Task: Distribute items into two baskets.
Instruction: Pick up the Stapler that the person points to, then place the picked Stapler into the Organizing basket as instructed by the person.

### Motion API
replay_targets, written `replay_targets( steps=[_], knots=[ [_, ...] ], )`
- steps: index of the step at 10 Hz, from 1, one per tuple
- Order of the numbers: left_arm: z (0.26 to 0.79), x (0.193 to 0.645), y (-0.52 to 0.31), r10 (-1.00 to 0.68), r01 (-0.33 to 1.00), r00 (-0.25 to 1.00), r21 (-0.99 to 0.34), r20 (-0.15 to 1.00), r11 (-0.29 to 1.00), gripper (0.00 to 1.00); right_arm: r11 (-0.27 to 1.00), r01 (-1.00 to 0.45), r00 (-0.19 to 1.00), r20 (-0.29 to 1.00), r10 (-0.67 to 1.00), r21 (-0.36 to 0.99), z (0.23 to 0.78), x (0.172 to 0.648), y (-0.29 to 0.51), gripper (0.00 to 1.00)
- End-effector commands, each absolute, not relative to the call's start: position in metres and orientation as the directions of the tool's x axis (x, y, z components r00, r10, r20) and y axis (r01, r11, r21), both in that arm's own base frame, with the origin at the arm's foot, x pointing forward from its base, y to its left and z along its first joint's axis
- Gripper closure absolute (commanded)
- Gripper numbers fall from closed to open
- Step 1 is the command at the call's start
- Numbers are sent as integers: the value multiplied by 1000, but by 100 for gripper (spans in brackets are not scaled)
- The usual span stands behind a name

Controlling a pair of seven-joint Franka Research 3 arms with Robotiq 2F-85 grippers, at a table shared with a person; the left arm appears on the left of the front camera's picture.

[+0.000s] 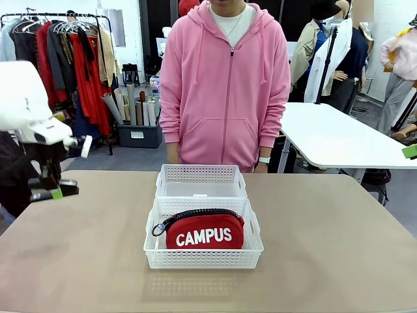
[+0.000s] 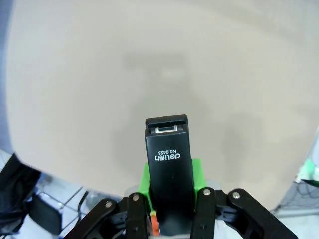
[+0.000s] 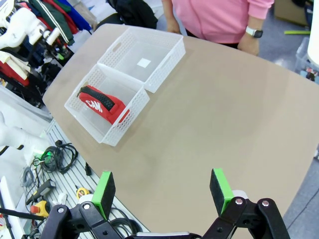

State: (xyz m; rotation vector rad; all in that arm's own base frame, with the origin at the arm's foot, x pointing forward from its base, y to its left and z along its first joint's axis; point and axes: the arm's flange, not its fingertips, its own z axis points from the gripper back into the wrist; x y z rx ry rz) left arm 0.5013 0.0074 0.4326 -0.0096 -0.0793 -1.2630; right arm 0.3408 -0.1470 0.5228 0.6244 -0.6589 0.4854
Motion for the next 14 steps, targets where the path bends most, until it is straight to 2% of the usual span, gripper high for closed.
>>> replay_targets(
  steps=[1, 2, 5, 8, 14],
  knots=[
    [482, 498, 16, -941, 940, 329, 62, 83, 335, 93, 707, -602, 683, 699, 214, 371, 524, 342, -147, 0],
    [501, 500, 20, -935, 933, 349, 74, 64, 353, 93, 707, -602, 683, 699, 214, 371, 524, 342, -147, 0],
    [544, 510, 19, -884, 887, 461, -6, 83, 462, 93, 707, -602, 683, 699, 214, 371, 524, 342, -147, 0],
    [543, 511, 16, -870, 873, 486, -11, 77, 487, 93, 707, -602, 683, 699, 214, 371, 524, 342, -147, 0],
    [543, 506, 19, -886, 888, 458, 2, 71, 460, 93, 707, -602, 683, 699, 214, 371, 524, 342, -147, 0]
  ],
)
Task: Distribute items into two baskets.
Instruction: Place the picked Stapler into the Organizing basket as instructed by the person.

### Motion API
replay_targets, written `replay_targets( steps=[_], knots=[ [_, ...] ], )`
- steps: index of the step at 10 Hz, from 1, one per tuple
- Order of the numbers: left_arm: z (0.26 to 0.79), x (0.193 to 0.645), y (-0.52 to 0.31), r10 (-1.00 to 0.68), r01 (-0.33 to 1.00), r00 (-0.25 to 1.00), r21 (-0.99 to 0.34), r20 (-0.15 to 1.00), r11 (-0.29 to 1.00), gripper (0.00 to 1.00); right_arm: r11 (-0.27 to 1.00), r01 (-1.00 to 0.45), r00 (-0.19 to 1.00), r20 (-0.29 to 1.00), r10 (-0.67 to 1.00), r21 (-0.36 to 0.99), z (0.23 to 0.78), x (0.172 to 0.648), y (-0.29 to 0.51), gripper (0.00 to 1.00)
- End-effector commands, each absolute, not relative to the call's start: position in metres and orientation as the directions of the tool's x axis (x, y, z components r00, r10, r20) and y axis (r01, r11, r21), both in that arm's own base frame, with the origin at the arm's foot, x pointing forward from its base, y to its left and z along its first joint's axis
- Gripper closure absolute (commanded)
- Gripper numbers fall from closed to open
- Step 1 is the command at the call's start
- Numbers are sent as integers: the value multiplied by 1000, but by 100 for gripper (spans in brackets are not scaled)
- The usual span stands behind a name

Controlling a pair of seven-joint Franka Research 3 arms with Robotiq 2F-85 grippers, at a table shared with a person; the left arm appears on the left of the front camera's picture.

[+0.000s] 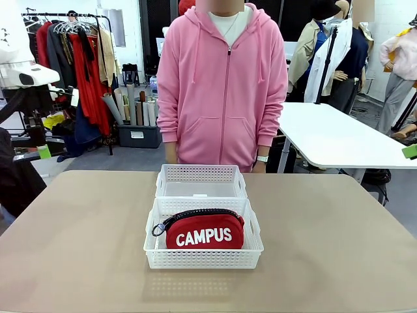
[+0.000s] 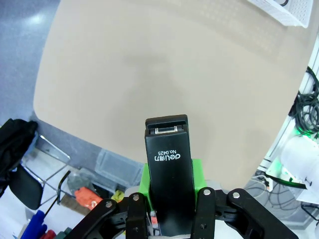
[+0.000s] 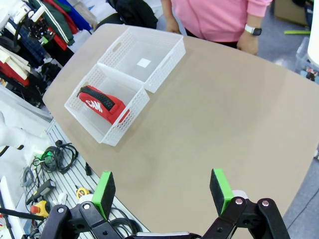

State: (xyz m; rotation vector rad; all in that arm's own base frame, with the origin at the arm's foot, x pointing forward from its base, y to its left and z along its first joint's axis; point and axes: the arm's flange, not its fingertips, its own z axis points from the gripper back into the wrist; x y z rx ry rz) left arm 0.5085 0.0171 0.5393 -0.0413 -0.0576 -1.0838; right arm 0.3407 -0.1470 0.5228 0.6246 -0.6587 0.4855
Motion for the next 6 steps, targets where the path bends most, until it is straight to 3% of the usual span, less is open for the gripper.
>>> replay_targets(
  steps=[1, 6],
  knots=[
    [543, 506, 19, -886, 888, 458, 2, 71, 460, 93, 707, -602, 683, 699, 214, 371, 524, 342, -147, 0],
    [543, 506, 19, -886, 888, 458, 2, 71, 460, 93, 707, -602, 683, 699, 214, 371, 524, 342, -147, 0]
  ],
)
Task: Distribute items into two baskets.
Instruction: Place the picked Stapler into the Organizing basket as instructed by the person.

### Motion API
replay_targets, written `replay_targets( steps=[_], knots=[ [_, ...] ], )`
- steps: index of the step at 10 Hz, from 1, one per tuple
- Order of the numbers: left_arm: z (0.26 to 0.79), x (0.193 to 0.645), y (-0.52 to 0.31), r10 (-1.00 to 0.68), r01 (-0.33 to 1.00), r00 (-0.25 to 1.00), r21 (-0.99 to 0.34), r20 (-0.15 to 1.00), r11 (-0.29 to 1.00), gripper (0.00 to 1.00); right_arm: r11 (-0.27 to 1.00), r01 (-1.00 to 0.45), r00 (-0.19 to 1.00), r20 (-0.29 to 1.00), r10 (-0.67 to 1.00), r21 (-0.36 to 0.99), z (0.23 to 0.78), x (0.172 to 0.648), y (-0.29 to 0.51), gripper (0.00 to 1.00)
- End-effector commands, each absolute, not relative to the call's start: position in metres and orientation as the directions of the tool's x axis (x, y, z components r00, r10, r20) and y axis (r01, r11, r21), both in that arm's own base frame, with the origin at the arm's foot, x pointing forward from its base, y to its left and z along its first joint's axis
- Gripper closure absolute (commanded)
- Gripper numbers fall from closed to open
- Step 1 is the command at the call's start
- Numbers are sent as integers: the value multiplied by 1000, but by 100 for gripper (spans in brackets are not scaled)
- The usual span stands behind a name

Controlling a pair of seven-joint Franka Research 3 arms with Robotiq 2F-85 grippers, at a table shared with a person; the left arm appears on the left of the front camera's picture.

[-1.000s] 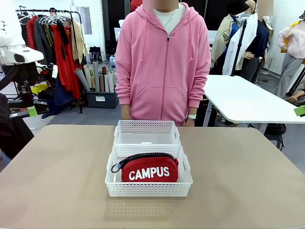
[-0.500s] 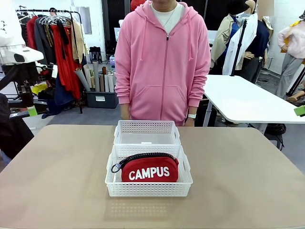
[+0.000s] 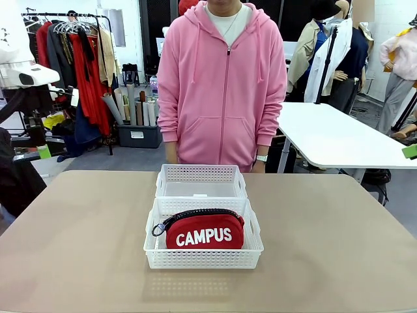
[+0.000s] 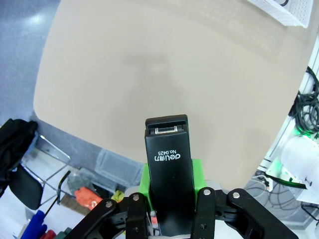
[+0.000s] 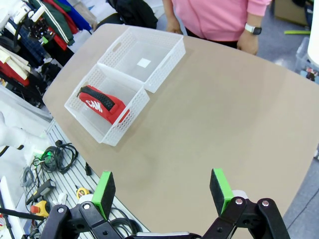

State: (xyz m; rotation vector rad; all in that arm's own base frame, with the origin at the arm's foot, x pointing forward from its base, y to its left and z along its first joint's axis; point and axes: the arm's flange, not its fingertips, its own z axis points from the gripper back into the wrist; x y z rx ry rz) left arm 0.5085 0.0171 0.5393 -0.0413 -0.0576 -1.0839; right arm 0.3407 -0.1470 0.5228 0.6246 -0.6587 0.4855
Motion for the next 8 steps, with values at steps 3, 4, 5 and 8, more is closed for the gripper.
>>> replay_targets(
  steps=[3, 4, 5, 8],
  knots=[
    [543, 506, 19, -886, 888, 458, 2, 71, 460, 93, 707, -602, 683, 699, 214, 371, 524, 342, -147, 0],
    [543, 506, 19, -886, 888, 458, 2, 71, 460, 93, 707, -602, 683, 699, 214, 371, 524, 342, -147, 0],
    [543, 506, 19, -886, 888, 458, 2, 71, 460, 93, 707, -602, 683, 699, 214, 371, 524, 342, -147, 0],
    [543, 506, 19, -886, 888, 458, 2, 71, 460, 93, 707, -602, 683, 699, 214, 371, 524, 342, -147, 0]
  ],
)
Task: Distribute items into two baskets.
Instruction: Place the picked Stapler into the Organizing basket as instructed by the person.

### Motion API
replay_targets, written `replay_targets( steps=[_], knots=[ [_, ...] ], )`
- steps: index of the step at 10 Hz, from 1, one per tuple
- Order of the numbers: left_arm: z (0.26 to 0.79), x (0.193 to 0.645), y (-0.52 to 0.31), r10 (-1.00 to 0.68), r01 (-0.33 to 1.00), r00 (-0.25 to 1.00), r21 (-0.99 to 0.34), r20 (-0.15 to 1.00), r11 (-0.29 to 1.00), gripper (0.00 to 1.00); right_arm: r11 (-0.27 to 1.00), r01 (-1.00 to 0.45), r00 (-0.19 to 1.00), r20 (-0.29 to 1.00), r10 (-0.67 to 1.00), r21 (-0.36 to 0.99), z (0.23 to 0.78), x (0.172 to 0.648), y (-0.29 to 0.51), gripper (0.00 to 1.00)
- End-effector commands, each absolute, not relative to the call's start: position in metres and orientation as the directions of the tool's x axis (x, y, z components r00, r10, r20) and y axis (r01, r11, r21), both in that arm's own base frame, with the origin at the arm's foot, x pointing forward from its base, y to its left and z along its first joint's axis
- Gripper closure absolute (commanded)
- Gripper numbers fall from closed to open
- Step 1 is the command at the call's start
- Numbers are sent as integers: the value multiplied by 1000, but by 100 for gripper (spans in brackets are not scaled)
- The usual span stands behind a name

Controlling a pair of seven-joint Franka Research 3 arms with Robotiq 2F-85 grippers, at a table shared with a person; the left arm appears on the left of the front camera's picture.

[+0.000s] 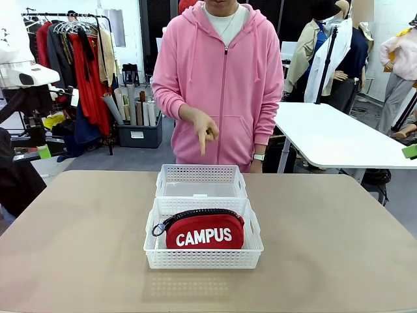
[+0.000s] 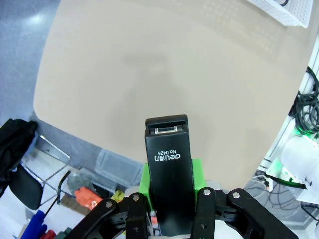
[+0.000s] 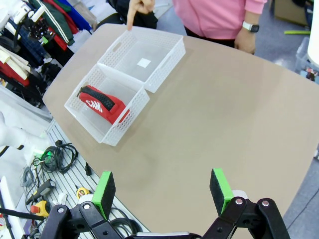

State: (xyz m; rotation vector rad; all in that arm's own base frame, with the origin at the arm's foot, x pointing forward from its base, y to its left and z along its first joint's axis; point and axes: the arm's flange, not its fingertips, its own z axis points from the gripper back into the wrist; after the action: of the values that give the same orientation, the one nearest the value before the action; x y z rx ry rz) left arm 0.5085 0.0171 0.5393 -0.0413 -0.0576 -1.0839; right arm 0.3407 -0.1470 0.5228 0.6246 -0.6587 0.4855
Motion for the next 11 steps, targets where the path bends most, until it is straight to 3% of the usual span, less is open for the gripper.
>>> replay_targets(
  steps=[1, 11],
  knots=[
    [543, 506, 19, -886, 888, 458, 2, 71, 460, 93, 707, -602, 683, 699, 214, 371, 524, 342, -147, 0],
    [542, 510, 5, -893, 897, 441, 4, 85, 443, 93, 707, -602, 683, 699, 214, 371, 524, 342, -147, 0]
  ],
)
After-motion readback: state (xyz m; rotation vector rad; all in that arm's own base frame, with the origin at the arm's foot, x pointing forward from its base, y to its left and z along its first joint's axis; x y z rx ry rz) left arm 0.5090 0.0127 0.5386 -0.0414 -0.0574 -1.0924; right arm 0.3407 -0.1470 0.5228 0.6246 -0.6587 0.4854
